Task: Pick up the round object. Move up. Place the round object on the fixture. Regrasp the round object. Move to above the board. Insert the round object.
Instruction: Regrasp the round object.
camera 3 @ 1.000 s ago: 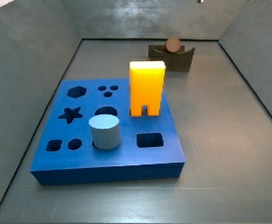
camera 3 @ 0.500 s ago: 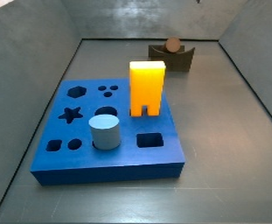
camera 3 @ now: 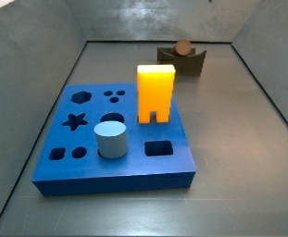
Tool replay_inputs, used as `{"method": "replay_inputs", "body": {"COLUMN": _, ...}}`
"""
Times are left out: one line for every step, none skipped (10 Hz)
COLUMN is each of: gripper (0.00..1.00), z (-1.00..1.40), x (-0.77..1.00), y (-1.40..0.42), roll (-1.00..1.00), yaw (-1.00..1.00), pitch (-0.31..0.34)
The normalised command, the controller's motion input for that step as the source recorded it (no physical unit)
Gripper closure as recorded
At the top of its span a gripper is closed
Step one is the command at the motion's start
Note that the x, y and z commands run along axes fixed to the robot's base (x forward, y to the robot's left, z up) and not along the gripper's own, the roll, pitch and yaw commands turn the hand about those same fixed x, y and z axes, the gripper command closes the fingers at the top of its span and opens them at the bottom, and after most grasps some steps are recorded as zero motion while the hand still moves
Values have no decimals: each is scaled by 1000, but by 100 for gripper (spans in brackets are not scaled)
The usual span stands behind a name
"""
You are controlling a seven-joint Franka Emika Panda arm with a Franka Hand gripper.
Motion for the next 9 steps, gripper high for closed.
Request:
{"method": "replay_inputs", "body": {"gripper": 0, "z": 9, "x": -11, "y": -23, "roll": 1000, "yaw": 29, "pitch": -42}}
{"method": "replay_inputs", "body": {"gripper": 0, "z": 10, "x": -6, "y": -25, "roll": 1000, "yaw": 29, "pitch": -37}}
{"method": "replay_inputs", "body": {"gripper": 0, "z": 12, "x": -1, "y": -24, "roll": 1000, "yaw": 29, "pitch": -33}}
{"method": "replay_inputs", "body": {"gripper": 0, "z": 8, "x": 3, "y": -23, "roll": 1000, "yaw": 30, "pitch": -30}}
{"method": "replay_inputs", "body": {"gripper": 0, "z": -5, "x": 10, "y": -24, "roll": 1000, "yaw": 30, "pitch": -25}}
{"method": "replay_inputs", "body": {"gripper": 0, "z": -6, "x": 16, "y": -28, "roll": 1000, "yaw": 31, "pitch": -16}}
{"method": "replay_inputs", "body": {"gripper": 0, "z": -7, "x": 26, "y": -31, "roll": 1000, "yaw": 32, "pitch": -10}}
{"method": "replay_inputs", "body": {"gripper": 0, "z": -11, "x": 30, "y": -28, "roll": 1000, "yaw": 34, "pitch": 0}}
{"method": "replay_inputs", "body": {"gripper": 0, "z": -5, "x": 35, "y": -29, "roll": 1000, "yaw": 37, "pitch": 10}}
